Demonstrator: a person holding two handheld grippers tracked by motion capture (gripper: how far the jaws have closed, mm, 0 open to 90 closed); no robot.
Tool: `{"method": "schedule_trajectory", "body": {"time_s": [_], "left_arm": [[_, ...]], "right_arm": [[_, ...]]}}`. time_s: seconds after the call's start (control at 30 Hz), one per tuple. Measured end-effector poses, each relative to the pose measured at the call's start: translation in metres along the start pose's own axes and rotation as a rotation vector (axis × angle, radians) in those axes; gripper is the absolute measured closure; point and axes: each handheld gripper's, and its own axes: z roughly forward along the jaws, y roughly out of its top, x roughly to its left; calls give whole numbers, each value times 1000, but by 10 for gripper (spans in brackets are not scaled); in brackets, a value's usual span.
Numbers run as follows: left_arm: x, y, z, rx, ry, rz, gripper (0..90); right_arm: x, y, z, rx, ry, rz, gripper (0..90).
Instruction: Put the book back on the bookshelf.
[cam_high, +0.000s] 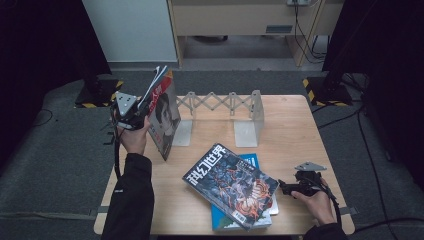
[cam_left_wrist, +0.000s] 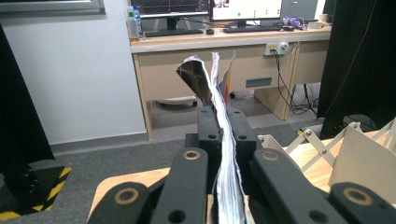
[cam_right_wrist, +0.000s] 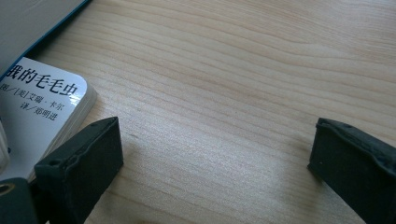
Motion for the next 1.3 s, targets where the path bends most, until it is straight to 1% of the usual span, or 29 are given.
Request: {"method": "schedule_trajectory", "body": {"time_s": [0.1, 0.2, 0.27, 0.3, 0.4, 0.47, 0.53, 0.6, 0.67, 0.73, 0.77, 0.8, 0.83, 0.87, 0.9, 1.0, 1.03, 1.07, 1.1, 1.17, 1.23, 1.3], "left_arm": [[2, -5, -2, -8, 6, 0, 862], [5, -6, -5, -5, 7, 15, 861], [6, -6, -7, -2, 7, 34, 860], [6, -6, -8, -4, 7, 36, 860], [7, -7, -8, -7, 3, 28, 858], [6, -7, -8, -11, 4, 32, 852], [6, -8, -8, -14, 3, 27, 839], [7, -9, -8, -14, -3, 11, 824], [10, -10, -10, -16, -9, -6, 772], [11, -12, -11, -23, -11, -10, 717], [14, -14, -14, -34, -27, -19, 692], [14, -14, -14, -34, -27, -19, 673], [17, -16, -18, -46, -28, -25, 654], [19, -17, -20, -50, -42, -40, 652], [19, -18, -22, -55, -51, -45, 639], [20, -19, -26, -58, -51, -40, 595], [21, -21, -30, -58, -55, -38, 572], [21, -21, -30, -58, -55, -38, 549], [21, -24, -35, -61, -59, -28, 537], [21, -26, -39, -60, -63, -21, 509], [22, -30, -43, -80, -60, -32, 471], [24, -34, -47, -86, -64, -53, 450]], "right_arm": [[0, 0, 0, -5, -1, -1, 28], [0, -1, 0, -7, 0, -2, 28], [0, -1, 0, -8, 0, -2, 28], [0, -1, 0, -7, 1, -5, 27], [0, -1, 0, -11, 1, -4, 25], [0, -2, 1, -20, -1, -7, 24], [0, -2, 1, -22, -1, -6, 24], [0, -2, 1, -24, -2, -4, 24], [1, -2, 0, -22, 0, 0, 24], [0, -3, 1, -27, -2, -1, 23], [1, -3, 1, -30, 0, 2, 21], [1, -3, 1, -30, 0, 2, 21], [1, -3, 1, -31, 2, 0, 20], [1, -3, 1, -32, 2, -2, 20], [1, -3, 1, -31, 2, 0, 20], [1, -3, 1, -32, 2, -1, 20], [1, -3, 1, -32, 2, -2, 20], [1, -3, 1, -32, 2, -1, 20], [1, -3, 1, -32, 3, -1, 19], [0, -3, 1, -31, 3, -2, 18], [0, -3, 1, -31, 3, -1, 18], [0, -3, 1, -31, 3, -2, 18]]}}
